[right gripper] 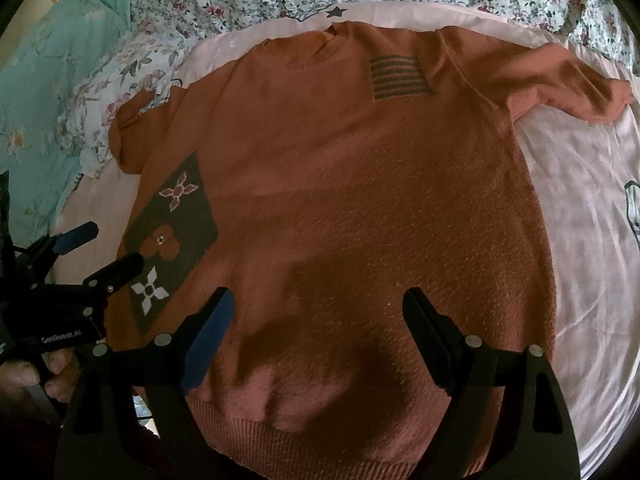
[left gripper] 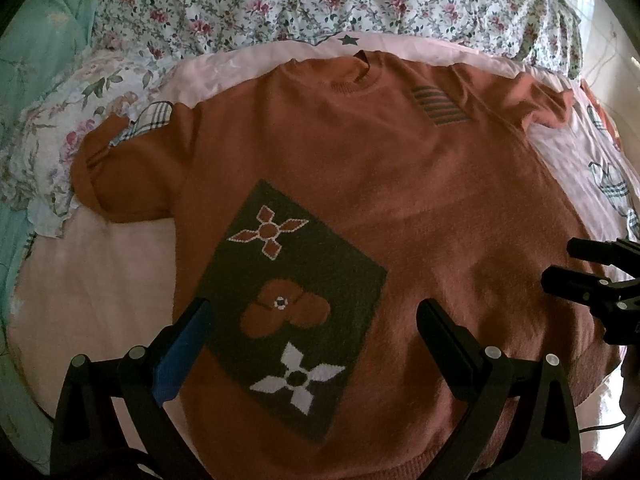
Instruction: Fold small clothes
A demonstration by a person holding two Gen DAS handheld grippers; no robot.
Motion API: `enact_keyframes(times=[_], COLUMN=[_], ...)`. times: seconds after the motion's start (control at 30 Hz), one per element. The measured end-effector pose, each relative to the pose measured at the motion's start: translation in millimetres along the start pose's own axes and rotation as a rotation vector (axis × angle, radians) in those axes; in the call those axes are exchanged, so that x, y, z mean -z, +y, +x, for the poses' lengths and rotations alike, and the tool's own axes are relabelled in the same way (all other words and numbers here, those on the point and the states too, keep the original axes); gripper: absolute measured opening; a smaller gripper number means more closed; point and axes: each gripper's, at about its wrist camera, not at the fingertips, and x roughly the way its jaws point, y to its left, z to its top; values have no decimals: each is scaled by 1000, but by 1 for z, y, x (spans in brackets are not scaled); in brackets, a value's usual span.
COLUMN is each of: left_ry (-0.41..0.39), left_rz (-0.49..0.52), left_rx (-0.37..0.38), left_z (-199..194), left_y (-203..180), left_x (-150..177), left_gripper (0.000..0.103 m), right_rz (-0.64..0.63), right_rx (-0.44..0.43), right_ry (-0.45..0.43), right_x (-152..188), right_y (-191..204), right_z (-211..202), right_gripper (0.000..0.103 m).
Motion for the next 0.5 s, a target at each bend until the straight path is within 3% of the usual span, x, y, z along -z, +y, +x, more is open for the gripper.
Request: enact_keyframes(times=[0.5], left_ry=[38], left_rz=[-34], left_rx=[42], left_z=[17], left_y=[1], left_x=[-24], left_gripper=[101], right_rz=[78], right_rx=[14], right_ry=[-54], right_x=[-16], right_y=[-42], right_z=[-6], right_gripper=[86])
